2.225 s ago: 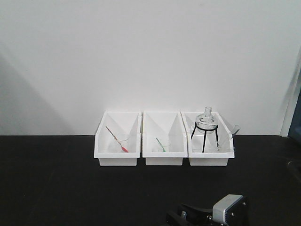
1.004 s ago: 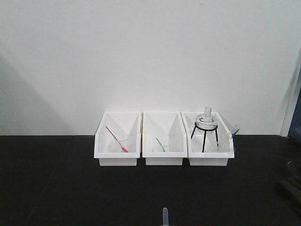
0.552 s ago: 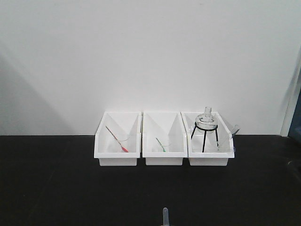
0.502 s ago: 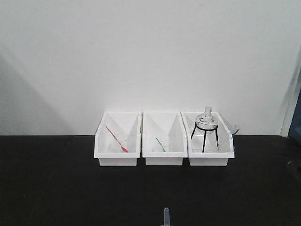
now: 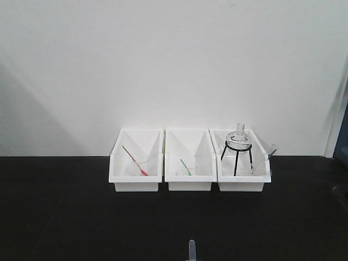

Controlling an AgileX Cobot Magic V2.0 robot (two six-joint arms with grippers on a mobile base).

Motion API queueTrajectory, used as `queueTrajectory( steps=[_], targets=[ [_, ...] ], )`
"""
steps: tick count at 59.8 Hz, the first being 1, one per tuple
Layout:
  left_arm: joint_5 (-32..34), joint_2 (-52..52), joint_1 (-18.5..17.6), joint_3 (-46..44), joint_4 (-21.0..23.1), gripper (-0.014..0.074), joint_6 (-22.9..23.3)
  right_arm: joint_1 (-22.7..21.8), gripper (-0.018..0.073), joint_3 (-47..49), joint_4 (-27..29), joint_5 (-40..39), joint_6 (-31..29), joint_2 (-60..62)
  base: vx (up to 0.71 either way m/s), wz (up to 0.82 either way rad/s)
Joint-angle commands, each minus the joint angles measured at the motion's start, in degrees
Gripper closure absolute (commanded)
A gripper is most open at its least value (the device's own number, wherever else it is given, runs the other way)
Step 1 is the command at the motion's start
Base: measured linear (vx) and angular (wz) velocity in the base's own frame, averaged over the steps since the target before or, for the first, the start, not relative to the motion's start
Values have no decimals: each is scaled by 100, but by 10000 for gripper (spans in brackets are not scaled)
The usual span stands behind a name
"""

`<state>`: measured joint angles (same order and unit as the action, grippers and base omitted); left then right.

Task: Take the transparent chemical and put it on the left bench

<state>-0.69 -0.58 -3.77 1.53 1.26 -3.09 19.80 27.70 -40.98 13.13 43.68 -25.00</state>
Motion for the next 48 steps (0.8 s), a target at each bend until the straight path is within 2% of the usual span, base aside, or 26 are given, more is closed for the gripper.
queueTrajectory(
  steps=[1,14,22,26,29,32,37,41,48],
  targets=[
    [449,-110,-10,93,4,600,45,5,566,146,-114,-328,-55,-17,0,0],
    [449,-110,-10,93,4,600,45,5,566,146,-54,-328,-25,-17,0,0],
    [449,-110,-10,93,4,600,45,5,566,146,357,-261,-206,-17,0,0],
    [449,-110,-10,93,4,600,45,5,566,146,922,-109,-860,-17,0,0],
    [449,-110,-10,93,4,600,45,5,566,143,1547,13,-1675,-17,0,0],
    [449,-110,-10,93,4,600,45,5,566,72,2268,64,-2745,-9,0,0],
    [449,-110,-10,93,4,600,45,1,566,-246,3315,-31,-4007,85,0,0],
    [449,-110,-10,93,4,600,45,1,566,-579,3814,-173,-4421,288,0,0],
    [449,-110,-10,93,4,600,45,-13,566,-1376,3946,-493,-4170,879,0,0]
  ],
)
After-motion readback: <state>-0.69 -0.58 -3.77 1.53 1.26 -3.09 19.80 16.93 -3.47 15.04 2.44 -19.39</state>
